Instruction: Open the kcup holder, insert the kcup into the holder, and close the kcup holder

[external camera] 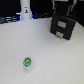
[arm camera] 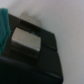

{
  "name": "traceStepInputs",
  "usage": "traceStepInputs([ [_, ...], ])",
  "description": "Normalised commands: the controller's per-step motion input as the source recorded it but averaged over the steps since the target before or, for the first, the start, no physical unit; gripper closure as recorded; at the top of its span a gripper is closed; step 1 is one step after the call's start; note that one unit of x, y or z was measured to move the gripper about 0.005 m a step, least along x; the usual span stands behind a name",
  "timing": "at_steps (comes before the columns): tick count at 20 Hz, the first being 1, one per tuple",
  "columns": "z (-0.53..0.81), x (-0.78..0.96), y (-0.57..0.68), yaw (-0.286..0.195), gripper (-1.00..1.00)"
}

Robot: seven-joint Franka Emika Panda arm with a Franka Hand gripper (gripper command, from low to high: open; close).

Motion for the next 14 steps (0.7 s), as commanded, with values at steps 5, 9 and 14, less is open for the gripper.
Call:
traceStepInputs([
  [5,-0.22,-0.14,0.58,-0.16,-1.0],
  [9,-0.26,-0.12,0.51,-0.148,-1.0],
  [14,-0.32,-0.09,0.43,-0.136,-1.0],
])
